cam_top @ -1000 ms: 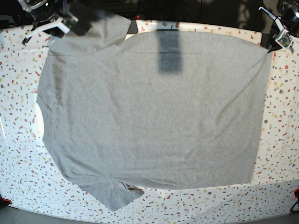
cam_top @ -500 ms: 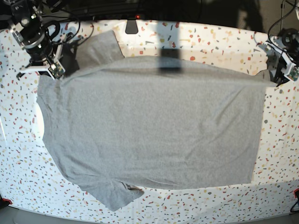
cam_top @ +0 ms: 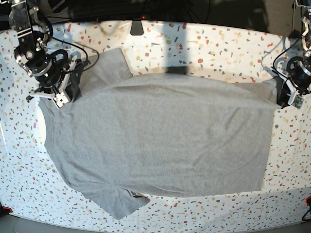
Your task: Fold the T-shirt properly
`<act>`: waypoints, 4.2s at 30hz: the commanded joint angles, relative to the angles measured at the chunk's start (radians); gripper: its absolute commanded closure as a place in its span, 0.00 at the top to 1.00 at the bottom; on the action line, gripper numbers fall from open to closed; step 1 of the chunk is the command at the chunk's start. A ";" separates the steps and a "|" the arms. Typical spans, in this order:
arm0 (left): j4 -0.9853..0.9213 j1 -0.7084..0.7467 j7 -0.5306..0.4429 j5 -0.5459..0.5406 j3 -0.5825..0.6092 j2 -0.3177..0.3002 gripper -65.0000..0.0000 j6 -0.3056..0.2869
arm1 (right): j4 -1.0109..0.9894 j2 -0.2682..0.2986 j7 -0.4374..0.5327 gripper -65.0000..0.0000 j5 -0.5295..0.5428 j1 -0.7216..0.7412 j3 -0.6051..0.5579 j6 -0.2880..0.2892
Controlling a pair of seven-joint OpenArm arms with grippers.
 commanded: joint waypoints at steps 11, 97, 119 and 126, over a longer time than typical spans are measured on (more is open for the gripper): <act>-0.014 -0.079 0.006 0.014 -0.009 -0.019 0.00 0.041 | -0.227 0.016 0.023 0.00 0.028 0.240 -0.084 0.005; 0.004 0.045 0.022 0.404 0.140 -0.011 0.02 0.067 | 0.113 0.083 -0.318 0.40 -0.040 0.142 -0.181 -0.006; 0.004 0.042 0.029 0.403 0.139 0.030 0.00 0.068 | 0.133 0.086 -0.474 0.40 -0.187 0.041 -0.181 0.079; 0.004 0.042 0.029 0.403 0.139 0.030 0.00 0.068 | 0.034 0.086 -0.353 0.40 -0.309 0.040 -0.181 0.077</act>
